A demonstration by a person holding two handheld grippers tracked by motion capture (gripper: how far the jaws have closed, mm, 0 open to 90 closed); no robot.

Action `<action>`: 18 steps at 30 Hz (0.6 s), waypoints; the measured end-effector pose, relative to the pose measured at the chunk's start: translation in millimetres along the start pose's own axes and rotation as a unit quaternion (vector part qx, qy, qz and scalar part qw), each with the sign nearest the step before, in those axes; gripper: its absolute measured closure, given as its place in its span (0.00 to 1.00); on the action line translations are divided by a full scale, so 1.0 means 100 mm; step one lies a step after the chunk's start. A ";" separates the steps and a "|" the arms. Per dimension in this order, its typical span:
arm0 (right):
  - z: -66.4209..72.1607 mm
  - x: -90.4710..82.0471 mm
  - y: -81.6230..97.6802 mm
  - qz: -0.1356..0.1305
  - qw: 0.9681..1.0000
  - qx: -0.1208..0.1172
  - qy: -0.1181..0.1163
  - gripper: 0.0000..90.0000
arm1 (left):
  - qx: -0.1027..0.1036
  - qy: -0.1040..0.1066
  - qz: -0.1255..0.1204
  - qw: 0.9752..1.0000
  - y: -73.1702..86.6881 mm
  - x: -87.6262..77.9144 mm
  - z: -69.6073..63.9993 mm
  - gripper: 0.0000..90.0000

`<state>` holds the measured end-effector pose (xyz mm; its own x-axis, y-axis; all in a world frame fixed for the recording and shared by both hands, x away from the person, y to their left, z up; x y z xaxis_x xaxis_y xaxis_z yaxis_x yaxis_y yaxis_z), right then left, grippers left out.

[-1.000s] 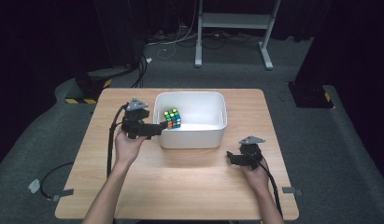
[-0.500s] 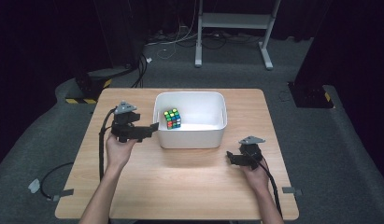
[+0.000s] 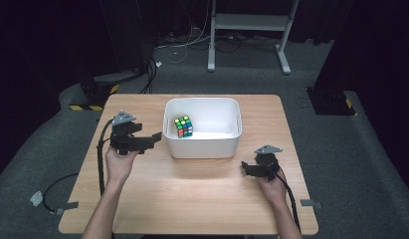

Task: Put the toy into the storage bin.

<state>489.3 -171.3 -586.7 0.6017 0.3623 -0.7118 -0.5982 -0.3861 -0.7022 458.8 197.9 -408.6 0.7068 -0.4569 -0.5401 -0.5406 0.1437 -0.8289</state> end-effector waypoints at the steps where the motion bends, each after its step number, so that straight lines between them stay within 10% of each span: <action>1: 0.00 0.00 0.00 0.000 1.000 0.000 0.000 0.24 | 0.001 0.000 -0.002 1.000 0.00 -0.01 0.01 0.16; 18: 0.00 0.00 0.00 0.000 1.000 0.000 0.000 0.24 | -0.004 -0.002 -0.010 1.000 0.03 -0.05 0.06 0.16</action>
<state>489.3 -171.3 -586.7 0.6018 0.3624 -0.7117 -0.5980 -0.3862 -0.7023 456.5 205.4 -409.3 0.7196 -0.4563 -0.5234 -0.5297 0.1267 -0.8387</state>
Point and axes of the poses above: each handheld gripper's, and its own axes: x roughly forward along the jaws, y roughly out of its underside, z roughly to its left, the point moved 9 cm from there along x, roughly forward along the jaws, and after that the axes turned 1 degree about z, right-handed, at the moved point
